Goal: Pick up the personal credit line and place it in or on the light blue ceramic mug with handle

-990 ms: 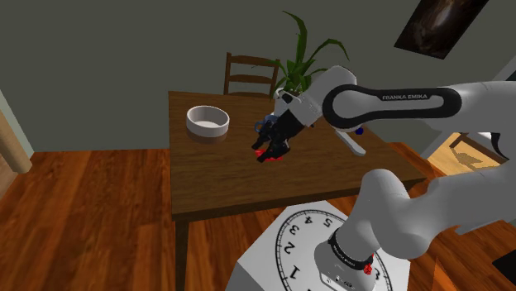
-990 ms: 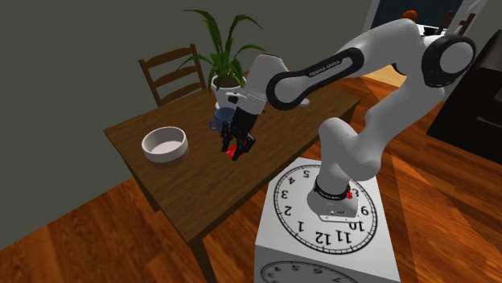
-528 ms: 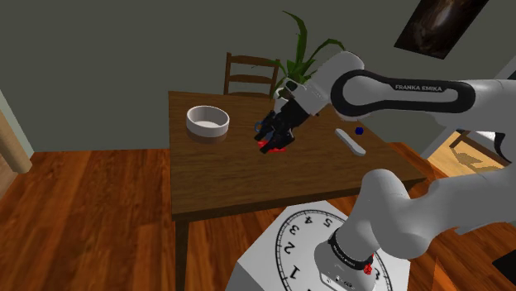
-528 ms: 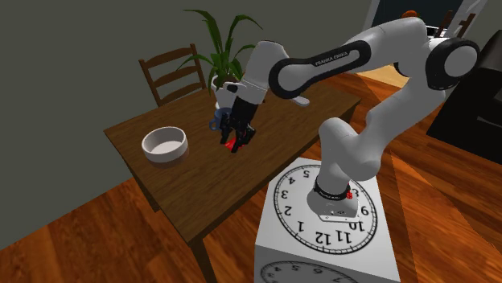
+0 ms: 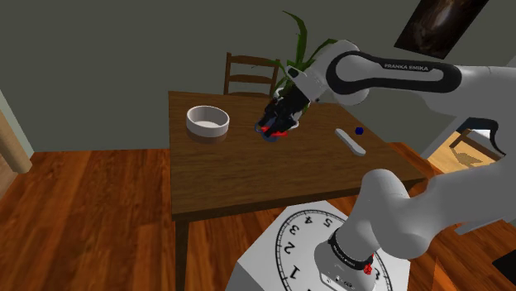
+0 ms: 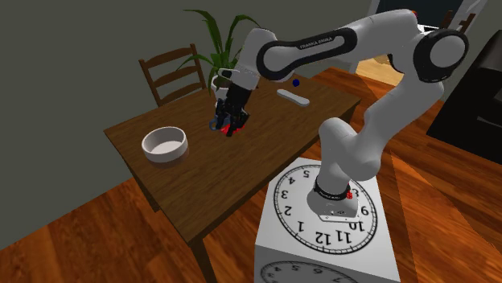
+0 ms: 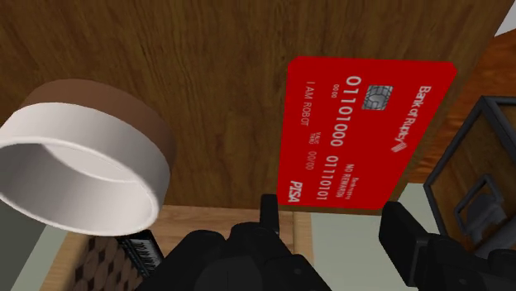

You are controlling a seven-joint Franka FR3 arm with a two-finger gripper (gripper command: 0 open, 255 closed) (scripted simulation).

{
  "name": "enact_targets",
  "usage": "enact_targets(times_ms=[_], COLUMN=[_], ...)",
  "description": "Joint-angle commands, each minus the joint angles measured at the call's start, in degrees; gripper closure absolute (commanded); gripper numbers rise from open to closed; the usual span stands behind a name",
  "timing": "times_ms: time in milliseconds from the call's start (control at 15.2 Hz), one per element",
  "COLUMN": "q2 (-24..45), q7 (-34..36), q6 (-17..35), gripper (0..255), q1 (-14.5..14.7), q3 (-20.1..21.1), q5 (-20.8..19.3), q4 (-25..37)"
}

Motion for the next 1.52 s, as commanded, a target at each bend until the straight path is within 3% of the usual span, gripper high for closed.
enact_targets(times_ms=[0,528,792,858,1452], q2=[2.9,15.1,23.0,26.4,29.2], q7=[-2.9,-14.4,-21.3,-24.1,-29.3], q6=[-0.9,-6.1,-10.0,-11.8,-6.9], gripper=[255,255,255,255,255], q1=[0.9,7.7,13.9,16.9,20.4], q3=[-3.4,-18.3,-28.6,-33.3,-38.1], q5=[0.0,3.2,7.9,10.5,14.2], q4=[3.2,18.3,27.3,30.7,26.4])
